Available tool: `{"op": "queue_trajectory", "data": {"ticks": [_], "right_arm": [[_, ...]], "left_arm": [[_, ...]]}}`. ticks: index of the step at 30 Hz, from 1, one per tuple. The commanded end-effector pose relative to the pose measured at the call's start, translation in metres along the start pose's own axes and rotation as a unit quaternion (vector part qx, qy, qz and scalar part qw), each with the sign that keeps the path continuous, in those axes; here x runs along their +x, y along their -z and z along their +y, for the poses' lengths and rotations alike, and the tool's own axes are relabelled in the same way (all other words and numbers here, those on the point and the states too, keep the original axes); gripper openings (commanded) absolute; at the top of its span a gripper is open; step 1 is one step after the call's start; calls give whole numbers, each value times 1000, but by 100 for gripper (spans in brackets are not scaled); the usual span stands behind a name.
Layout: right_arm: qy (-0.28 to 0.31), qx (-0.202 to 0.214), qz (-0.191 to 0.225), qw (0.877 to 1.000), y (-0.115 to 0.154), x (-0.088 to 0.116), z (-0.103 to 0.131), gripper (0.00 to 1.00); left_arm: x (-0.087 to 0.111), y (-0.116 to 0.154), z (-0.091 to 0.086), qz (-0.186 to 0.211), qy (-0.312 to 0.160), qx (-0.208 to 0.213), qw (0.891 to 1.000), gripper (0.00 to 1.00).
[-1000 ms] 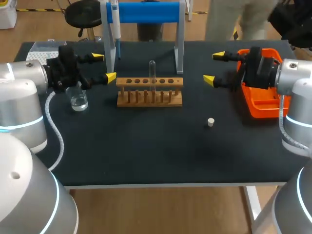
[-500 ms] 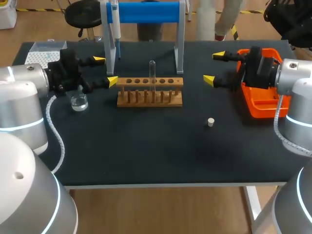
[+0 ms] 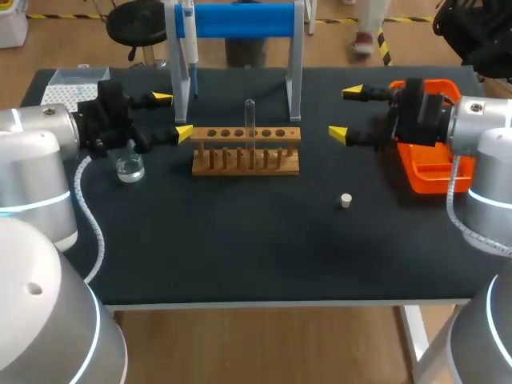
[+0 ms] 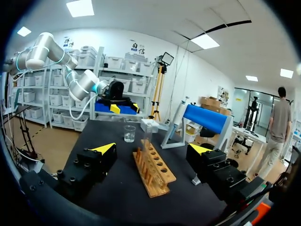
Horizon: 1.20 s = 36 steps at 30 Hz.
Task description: Invert the test tube, pick up the pipette, mount the tip to pipette, aspirate from beaker and dispense into the tube, eject the tip, return the pipette, and cap with the stopper.
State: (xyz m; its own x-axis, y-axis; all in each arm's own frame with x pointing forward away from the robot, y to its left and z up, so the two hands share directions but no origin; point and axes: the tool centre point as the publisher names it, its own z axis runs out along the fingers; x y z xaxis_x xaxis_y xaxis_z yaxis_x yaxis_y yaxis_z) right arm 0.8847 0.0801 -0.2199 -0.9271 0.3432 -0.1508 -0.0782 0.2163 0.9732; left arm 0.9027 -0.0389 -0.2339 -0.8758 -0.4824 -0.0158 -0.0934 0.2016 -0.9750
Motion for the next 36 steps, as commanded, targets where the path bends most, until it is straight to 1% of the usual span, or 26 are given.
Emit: {"op": "queue_trajectory", "data": {"ticks": [1,6,13,19,24,25,28,29,31,36], "right_arm": [[3,-10,48,999,-10,-5,-2,100],[7,-30,104,994,-26,-3,1,100],[-6,-50,154,987,-56,-14,2,100],[-20,-58,175,983,-81,-24,2,100],[-37,-61,188,980,-98,-28,-1,100],[-46,-65,195,978,-102,-28,-1,100],[-52,-68,205,975,-110,-29,-3,100],[-70,-77,210,972,-112,-30,-3,100],[-60,-74,214,972,-117,-30,-4,100],[-61,-80,238,966,-123,-23,-6,100]], "left_arm": [[1,0,1,-1,-1,1,1000,100],[1,0,1,-1,-1,1,1000,100],[1,0,1,-1,-1,1,1000,100],[1,0,1,-1,-1,1,1000,100],[1,0,1,-1,-1,1,1000,100],[1,0,1,-1,-1,1,1000,100],[1,0,1,-1,-1,1,1000,100],[1,0,1,-1,-1,1,1000,100],[1,0,1,-1,-1,1,1000,100],[1,0,1,-1,-1,1,1000,100]]}}
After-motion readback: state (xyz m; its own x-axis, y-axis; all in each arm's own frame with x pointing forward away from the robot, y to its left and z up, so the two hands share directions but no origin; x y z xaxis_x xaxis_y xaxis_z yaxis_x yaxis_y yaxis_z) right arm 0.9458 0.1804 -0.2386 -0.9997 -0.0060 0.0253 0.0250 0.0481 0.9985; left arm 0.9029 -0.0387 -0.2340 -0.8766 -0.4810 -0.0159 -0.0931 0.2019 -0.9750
